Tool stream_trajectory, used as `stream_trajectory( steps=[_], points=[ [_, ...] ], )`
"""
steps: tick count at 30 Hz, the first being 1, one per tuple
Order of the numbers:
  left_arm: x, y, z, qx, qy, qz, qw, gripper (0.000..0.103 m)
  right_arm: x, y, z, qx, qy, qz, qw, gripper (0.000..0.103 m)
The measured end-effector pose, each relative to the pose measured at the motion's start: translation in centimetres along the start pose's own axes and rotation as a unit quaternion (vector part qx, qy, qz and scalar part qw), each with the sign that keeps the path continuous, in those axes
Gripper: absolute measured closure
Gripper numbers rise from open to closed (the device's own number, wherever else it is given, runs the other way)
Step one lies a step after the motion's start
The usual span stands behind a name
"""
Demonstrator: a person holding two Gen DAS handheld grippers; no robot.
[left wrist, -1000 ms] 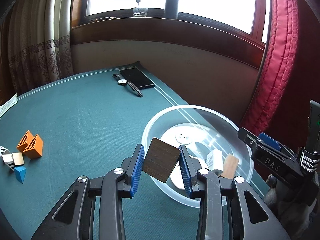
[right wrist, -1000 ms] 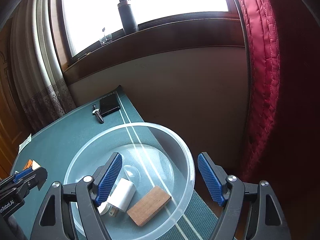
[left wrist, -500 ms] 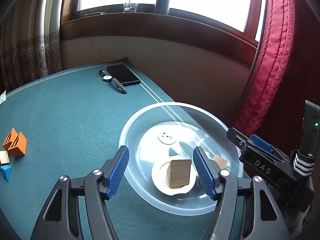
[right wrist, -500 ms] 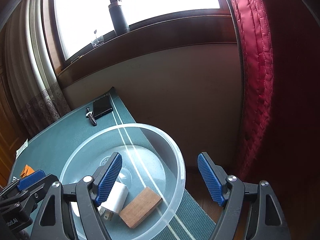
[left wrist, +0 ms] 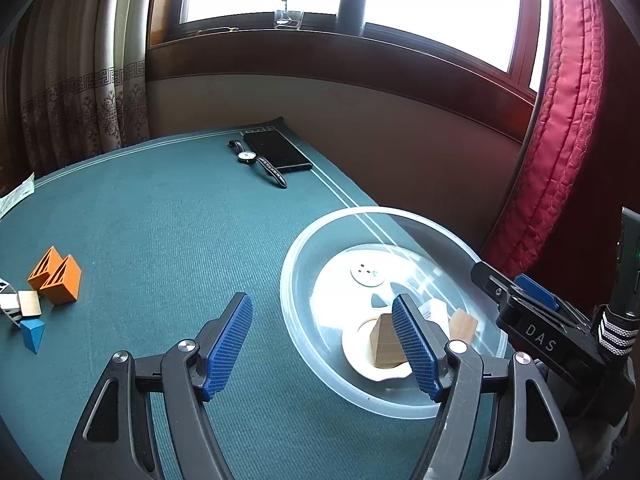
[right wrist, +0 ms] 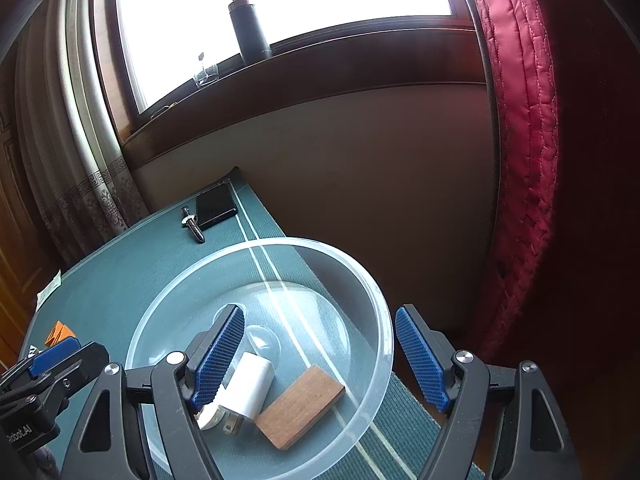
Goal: Organize rigid objects
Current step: 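Lower the brown tile onto the plate in the basin and open the left tool, then move the left tool back to the blue cube and grasp it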
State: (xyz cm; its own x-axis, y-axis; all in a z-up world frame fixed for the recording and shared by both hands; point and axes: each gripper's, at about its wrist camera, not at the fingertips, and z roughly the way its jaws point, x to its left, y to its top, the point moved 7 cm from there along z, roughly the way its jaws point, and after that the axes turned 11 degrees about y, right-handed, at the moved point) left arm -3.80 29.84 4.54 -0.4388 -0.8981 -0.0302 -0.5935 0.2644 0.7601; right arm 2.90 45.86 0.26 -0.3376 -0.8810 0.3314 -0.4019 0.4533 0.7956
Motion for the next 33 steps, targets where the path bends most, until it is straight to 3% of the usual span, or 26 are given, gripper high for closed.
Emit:
stream_trajectory(
  steps=[33],
  points=[
    [9.3, -2.4, -1.1, 0.008, 0.072, -0.077, 0.9944, 0.026, 7.1, -2.3, 0.8, 0.03, 0.051, -0.048, 0.997, 0.02]
  ],
)
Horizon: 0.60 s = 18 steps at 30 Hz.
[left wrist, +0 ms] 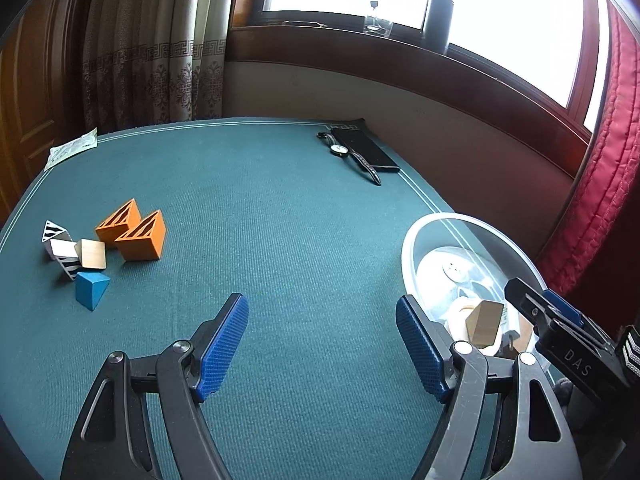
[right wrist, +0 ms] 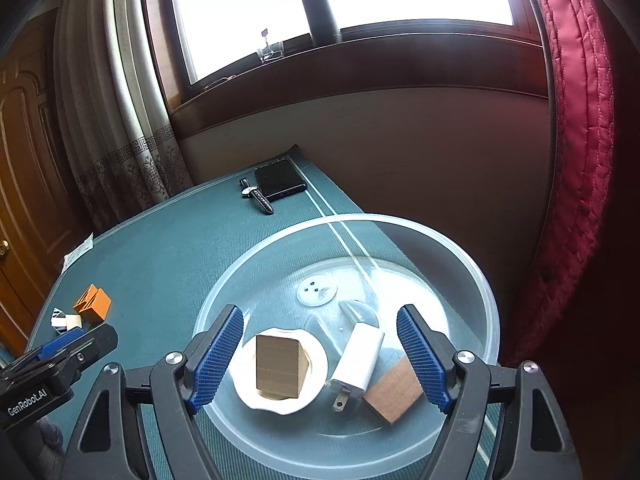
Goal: Organize rigid objects
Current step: 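Move the left tool back to the blue cube and grasp it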
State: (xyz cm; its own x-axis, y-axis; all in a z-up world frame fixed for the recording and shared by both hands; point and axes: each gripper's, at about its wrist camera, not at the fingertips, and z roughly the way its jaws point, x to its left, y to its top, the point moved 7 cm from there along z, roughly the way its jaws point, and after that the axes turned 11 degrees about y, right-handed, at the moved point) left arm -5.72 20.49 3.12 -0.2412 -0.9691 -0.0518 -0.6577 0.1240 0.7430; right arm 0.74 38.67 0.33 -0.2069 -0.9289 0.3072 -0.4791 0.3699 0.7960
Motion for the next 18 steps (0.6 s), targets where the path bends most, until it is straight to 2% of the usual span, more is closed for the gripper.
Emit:
stream_trajectory(
  steps=[18],
  points=[
    [7.2, -0.9, 0.4, 0.009, 0.052, -0.056, 0.997, 0.026, 5.1, -1.6, 1.7, 0.034, 0.044, -0.036, 0.998, 0.02]
  ],
)
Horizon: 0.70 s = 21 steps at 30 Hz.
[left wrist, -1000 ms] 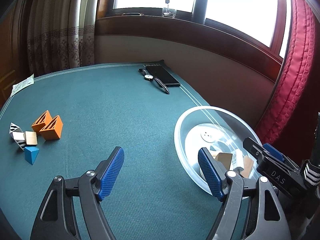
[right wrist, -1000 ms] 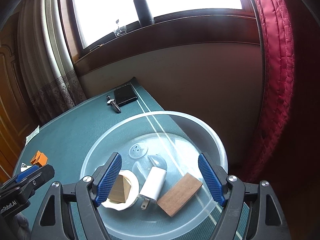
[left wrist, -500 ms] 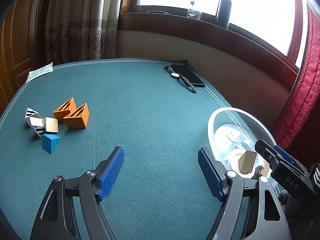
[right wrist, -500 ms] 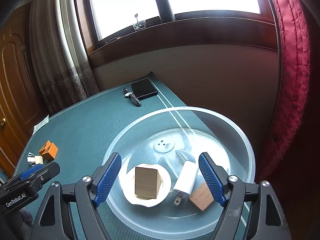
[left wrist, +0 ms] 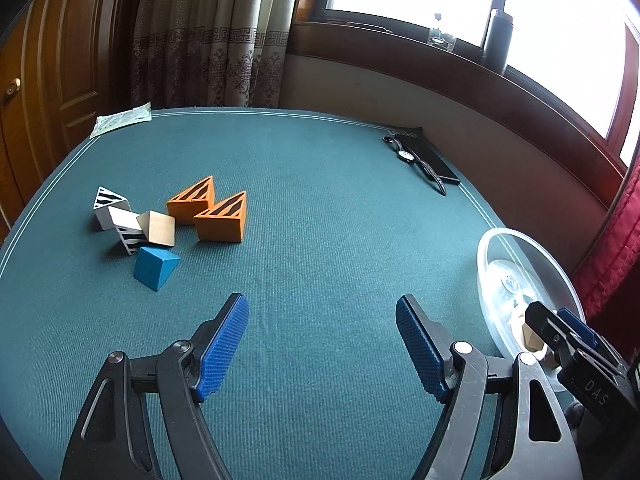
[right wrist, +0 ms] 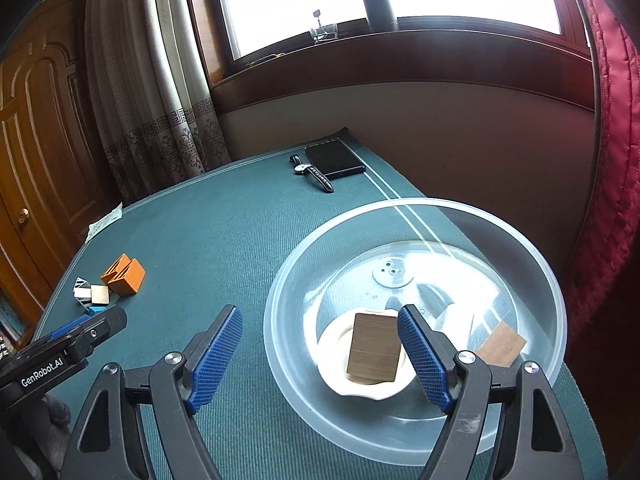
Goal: Organize rigid objects
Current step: 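Move the left tool back to the blue cube and grasp it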
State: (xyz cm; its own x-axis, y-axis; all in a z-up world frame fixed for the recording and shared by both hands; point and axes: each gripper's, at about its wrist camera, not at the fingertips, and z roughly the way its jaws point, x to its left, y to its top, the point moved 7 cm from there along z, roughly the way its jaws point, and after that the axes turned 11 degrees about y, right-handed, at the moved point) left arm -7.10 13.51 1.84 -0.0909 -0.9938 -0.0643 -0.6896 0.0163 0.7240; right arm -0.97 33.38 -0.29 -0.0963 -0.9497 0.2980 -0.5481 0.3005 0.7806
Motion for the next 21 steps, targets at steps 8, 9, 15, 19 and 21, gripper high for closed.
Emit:
stream_trajectory(
  steps=[8, 9, 15, 19, 21],
  points=[
    [2.9, -0.4, 0.7, 0.01, 0.024, -0.019, 0.9995, 0.026, 1.9, -0.7, 1.1, 0.018, 0.019, -0.013, 1.0, 0.02],
    [3.3, -0.4, 0.8, 0.011, 0.027, -0.021, 0.9994, 0.026, 2.1, -0.8, 1.2, 0.021, 0.022, -0.014, 0.999, 0.02],
    [5.9, -0.8, 1.0, 0.015, 0.052, -0.033, 0.998, 0.026, 3.2, -1.3, 1.8, 0.035, 0.035, -0.022, 0.999, 0.02],
    [8.2, -1.1, 1.4, 0.019, 0.073, -0.047, 0.996, 0.026, 4.1, -1.7, 2.1, 0.043, 0.043, -0.029, 0.998, 0.02],
    [9.4, -1.2, 1.7, 0.022, 0.083, -0.054, 0.9948, 0.026, 4.5, -1.9, 2.2, 0.047, 0.047, -0.033, 0.997, 0.02]
  ],
)
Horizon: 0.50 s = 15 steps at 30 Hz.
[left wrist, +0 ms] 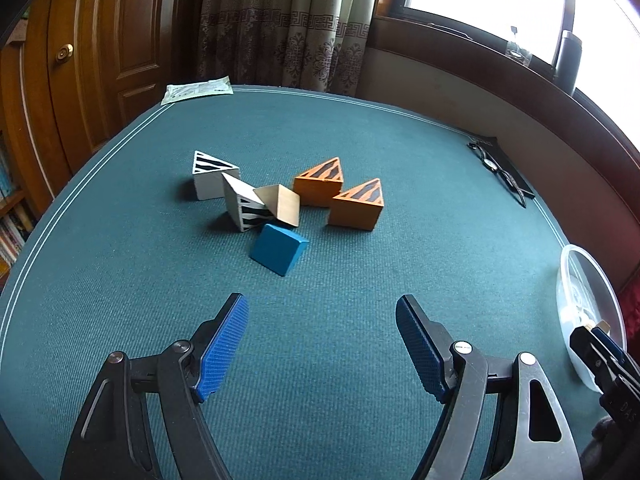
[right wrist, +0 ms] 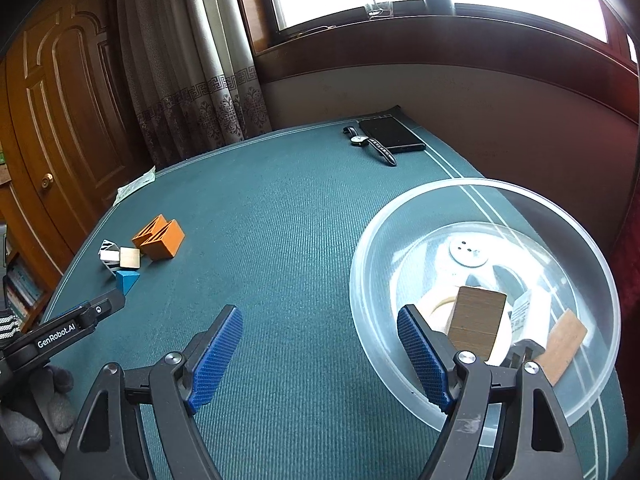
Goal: Organize rigid objects
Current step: 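Move the left tool back to the blue cube and grasp it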
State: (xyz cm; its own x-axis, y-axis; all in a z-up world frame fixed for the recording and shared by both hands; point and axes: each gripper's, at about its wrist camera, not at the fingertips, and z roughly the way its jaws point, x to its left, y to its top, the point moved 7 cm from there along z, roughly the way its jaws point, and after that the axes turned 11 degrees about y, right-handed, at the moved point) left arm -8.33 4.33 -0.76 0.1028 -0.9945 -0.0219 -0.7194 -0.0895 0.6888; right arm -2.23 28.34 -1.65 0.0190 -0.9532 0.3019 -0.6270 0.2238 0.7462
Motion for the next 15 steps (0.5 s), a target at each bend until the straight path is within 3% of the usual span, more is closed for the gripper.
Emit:
stream_trajectory(
  steps=[9, 15],
  points=[
    [2.9, 0.2, 1.9, 0.014, 0.024, -0.016, 0.9995, 0.026, 1.5, 0.2, 0.6, 0.006, 0.014, -0.013, 1.0, 0.02],
    [2.6, 1.3, 3.0, 0.011, 0.025, 0.004, 0.9996, 0.026, 2.6, 0.2, 0.9, 0.01, 0.022, -0.028, 0.999, 0.02]
  ],
)
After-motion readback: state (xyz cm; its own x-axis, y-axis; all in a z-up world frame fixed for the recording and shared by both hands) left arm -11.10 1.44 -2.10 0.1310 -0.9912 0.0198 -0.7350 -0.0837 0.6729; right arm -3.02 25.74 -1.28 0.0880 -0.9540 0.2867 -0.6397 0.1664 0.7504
